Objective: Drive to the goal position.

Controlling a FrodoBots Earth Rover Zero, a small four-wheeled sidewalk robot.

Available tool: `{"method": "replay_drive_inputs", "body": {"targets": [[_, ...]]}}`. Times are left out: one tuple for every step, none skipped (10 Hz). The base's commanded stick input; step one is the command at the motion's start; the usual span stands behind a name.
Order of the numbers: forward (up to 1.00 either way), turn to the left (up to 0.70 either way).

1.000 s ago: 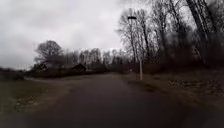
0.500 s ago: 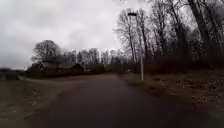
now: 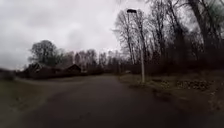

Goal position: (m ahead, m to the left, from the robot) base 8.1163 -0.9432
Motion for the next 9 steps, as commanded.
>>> {"method": "replay_drive_inputs", "body": {"targets": [[1.00, 0.15], [1.00, 0.40], [1.00, 0.40], [1.00, 0.24], [1.00, 0.08], [1.00, 0.00], [1.00, 0.00], [1.00, 0.00], [1.00, 0.00]]}}
